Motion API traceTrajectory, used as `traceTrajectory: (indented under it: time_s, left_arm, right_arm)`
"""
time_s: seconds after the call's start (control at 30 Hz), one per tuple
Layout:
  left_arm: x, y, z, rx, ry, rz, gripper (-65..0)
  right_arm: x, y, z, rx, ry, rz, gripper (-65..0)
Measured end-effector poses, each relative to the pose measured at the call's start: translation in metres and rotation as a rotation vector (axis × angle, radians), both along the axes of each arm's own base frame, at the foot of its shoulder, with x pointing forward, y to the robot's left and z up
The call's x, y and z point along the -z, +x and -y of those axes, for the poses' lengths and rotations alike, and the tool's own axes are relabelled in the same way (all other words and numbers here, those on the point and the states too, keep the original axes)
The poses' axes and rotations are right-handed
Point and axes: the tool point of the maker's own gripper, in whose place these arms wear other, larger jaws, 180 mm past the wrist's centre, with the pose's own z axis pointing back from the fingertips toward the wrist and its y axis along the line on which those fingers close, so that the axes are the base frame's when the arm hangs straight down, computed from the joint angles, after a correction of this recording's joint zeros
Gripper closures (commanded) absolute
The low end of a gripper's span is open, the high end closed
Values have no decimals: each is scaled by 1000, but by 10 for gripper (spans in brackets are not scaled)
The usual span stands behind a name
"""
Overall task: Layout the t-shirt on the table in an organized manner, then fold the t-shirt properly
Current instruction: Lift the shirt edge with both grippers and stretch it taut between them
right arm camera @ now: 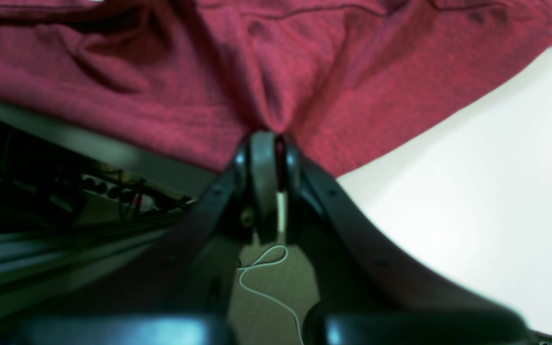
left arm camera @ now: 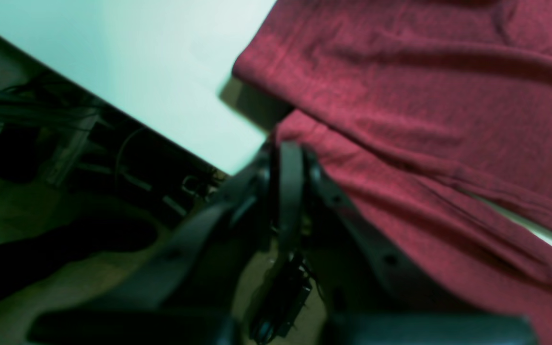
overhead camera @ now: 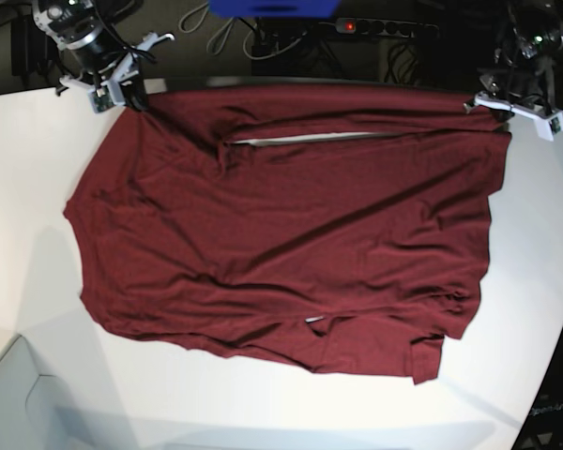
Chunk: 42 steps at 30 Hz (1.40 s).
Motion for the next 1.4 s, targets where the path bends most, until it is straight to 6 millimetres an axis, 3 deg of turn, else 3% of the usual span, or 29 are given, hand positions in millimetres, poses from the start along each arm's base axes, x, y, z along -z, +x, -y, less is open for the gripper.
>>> traceTrajectory:
  time_s: [0.2, 0.3, 0.63, 0.77, 0.93, 1.4]
  left_arm:
    - [5, -14, 3, -1, -8, -43, -1]
    - [4, -17, 11, 7, -37, -58, -1]
    - [-3, -20, 12, 19, -18, -54, -1]
    - [-10, -20, -4, -21, 5, -36, -1]
    - [-27, 4, -18, -54, 28, 45, -1]
    - [-38, 24, -21, -57, 39, 97, -1]
  right_arm:
    - [0, 0, 0, -1, -1, -1, 0]
    - [0, 0, 0, -1, -1, 0, 0]
    - [0, 0, 1, -1, -3, -1, 0]
    - [-1, 2, 1, -1, -3, 6, 0]
    - [-4, 9, 0, -3, -1, 23, 0]
    - [-23, 51, -3, -8, 5, 131, 0]
